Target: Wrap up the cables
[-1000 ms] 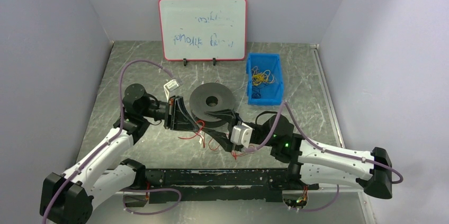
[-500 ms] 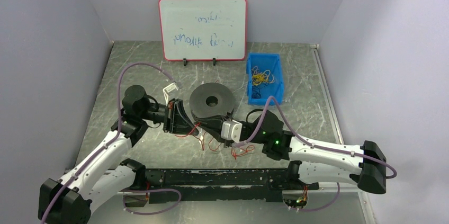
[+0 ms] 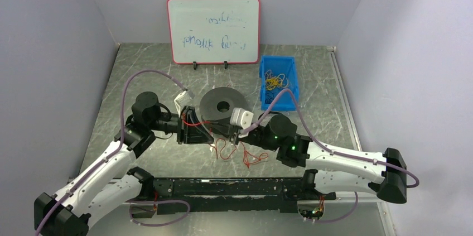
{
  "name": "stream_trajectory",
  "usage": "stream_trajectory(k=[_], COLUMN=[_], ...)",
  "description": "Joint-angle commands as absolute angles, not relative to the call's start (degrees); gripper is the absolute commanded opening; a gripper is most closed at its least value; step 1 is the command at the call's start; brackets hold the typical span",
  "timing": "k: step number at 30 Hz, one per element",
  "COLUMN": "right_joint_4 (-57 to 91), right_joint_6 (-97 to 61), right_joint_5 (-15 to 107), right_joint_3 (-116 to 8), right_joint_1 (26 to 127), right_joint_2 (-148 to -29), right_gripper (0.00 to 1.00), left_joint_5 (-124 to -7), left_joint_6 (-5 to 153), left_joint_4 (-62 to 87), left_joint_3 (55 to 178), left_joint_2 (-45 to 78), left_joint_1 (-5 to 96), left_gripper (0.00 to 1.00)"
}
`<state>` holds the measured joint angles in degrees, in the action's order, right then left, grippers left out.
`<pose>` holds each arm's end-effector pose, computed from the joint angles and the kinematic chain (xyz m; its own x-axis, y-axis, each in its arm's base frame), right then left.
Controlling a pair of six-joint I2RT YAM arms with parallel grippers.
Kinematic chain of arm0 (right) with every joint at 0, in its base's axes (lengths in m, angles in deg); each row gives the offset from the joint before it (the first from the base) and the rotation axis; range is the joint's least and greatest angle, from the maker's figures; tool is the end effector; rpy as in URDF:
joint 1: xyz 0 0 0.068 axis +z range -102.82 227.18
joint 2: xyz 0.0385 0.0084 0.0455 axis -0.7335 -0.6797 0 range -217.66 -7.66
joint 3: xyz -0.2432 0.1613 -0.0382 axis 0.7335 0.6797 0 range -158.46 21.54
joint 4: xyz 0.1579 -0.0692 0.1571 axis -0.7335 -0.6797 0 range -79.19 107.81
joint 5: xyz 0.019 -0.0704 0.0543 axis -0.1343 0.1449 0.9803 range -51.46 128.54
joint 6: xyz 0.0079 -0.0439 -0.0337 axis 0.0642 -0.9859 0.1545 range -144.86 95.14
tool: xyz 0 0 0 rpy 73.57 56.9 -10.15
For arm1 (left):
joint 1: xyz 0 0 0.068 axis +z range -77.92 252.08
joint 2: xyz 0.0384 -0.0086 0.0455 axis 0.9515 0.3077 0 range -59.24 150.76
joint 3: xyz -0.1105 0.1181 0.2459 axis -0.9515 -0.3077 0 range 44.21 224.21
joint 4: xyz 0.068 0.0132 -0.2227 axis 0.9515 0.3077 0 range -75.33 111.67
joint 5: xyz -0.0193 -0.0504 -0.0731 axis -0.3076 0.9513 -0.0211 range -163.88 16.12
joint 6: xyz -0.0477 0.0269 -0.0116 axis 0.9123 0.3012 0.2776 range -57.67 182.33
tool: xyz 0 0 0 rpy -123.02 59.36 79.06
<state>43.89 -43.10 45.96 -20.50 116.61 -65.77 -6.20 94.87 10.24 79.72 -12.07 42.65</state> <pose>0.0663 0.1911 0.3742 0.3626 0.0828 -0.9283 -0.9051 0.2687 -0.3296 0.1006 -0.0978 0.3275 -0.6228 0.1169 -0.7736 0.7721 -0.0679 -0.6319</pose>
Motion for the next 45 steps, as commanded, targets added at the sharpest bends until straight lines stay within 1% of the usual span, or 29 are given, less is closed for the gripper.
stream_trajectory(k=[1,2,6,8,9,11,17,20,23,25,31,37,38,40,43,45], right_joint_4=[43.84,42.49,38.47,36.40,35.22,32.53,23.44,19.10,14.23,10.94,-0.84,-11.68,-13.16,-15.60,-18.37,-19.68], right_joint_6=[-31.39,-29.06,-23.99,-23.19,-23.16,-23.32,-24.49,-25.23,-25.57,-25.64,-24.04,-19.32,-18.48,-15.89,-11.98,-9.51], right_joint_5=[34.26,32.58,27.24,25.85,25.22,23.44,18.69,18.52,19.38,19.66,19.27,17.99,18.58,19.44,22.10,24.98], right_joint_3=[-25.49,-25.87,-25.90,-25.75,-25.73,-25.92,-27.27,-28.00,-29.36,-30.34,-34.37,-39.74,-40.27,-40.67,-39.97,-39.05], right_joint_1=[116.32,116.29,116.20,116.19,116.18,116.21,116.24,116.26,116.18,116.16,116.10,115.09,114.60,113.44,110.45,106.02], right_joint_2=[-64.49,-64.38,-62.44,-61.03,-60.29,-59.02,-55.73,-54.13,-52.87,-52.35,-54.35,-59.44,-60.18,-61.23,-61.89,-61.81], right_gripper=[0.00,0.00,0.00,0.00,0.00,0.00,0.00,0.00,0.00,0.00,0.00,0.00,0.00,0.00,0.00,0.00], left_joint_5=[-12.48,-13.51,-18.25,-21.51,-23.39,-28.14,-44.36,-47.70,-46.17,-44.58,-42.07,-39.91,-39.73,-40.86,-42.75,-44.37], left_joint_6=[90.63,90.68,90.82,89.93,89.23,87.70,84.22,81.25,79.07,76.93,73.29,71.06,70.97,70.97,70.68,70.57], left_joint_4=[13.78,13.36,12.71,14.42,15.79,19.58,27.48,29.57,31.14,33.35,37.85,40.02,40.19,40.48,40.94,41.03], left_joint_3=[80.17,80.17,80.27,81.04,81.80,83.62,88.95,90.63,92.92,95.04,99.20,100.53,100.70,100.73,100.82,100.74], left_joint_2=[-13.19,-13.55,-14.66,-15.29,-15.62,-16.52,-20.41,-22.29,-22.75,-22.24,-20.28,-17.77,-17.05,-16.32,-15.31,-14.61], left_joint_1=[39.48,39.11,38.10,38.16,38.14,38.13,38.14,38.16,38.17,38.17,38.16,38.10,38.09,38.11,38.15,38.12], left_gripper=[0.07,0.09,0.35,0.45,0.49,0.54,0.63,0.67,0.73,0.74,0.76,0.75,0.79,0.83,0.84,0.84])
